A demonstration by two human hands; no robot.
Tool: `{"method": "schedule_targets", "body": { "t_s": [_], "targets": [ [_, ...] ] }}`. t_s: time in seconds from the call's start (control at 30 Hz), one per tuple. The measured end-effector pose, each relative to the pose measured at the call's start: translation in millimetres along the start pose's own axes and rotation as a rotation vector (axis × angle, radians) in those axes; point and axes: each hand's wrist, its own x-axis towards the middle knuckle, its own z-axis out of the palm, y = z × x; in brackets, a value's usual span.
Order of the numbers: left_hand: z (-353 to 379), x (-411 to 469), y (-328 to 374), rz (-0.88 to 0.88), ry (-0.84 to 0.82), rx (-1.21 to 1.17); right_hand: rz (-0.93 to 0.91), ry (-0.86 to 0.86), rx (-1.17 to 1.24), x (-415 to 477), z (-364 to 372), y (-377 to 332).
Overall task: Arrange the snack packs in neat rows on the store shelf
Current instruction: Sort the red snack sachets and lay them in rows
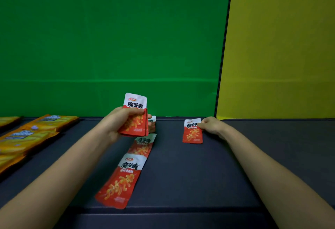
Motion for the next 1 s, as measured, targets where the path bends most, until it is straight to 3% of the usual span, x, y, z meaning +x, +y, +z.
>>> {"method": "schedule_targets", "body": {
  "t_s": [0.2, 0.53, 0.73, 0.87, 0.93, 1.0],
  "targets": [
    [13.4, 8.1, -7.9, -0.069, -0.024, -0.032, -0.012, 0.119, -0.266, 33.8, 11.3, -0.6],
    [21.3, 24.0, -12.8, -0.09, -0.138, -0.058, -0.01, -0.054, -0.476, 54.0, -6.3, -2.0],
    [27.6, 21.2, -13.0, -0.114, -0.153, -0.069, 0.0, 0.0, -0.54, 58.0, -7.3, -2.2],
    [34.0, 19.2, -16.3, -0.115, -0.175, -0.045, -0.217, 0.225, -0.311, 32.8, -10.0, -12.3],
    [39.5, 20.1, -19.3, -0.09, -0.158, -0.003, -0.32, 0.145, -0.048, 4.4, -9.4, -29.4],
    [46.6, 21.9, -22.5, -0.067, -0.139, 0.006, -0.333, -0.042, 0.137, -25.2, -4.3, -44.4]
  ]
}}
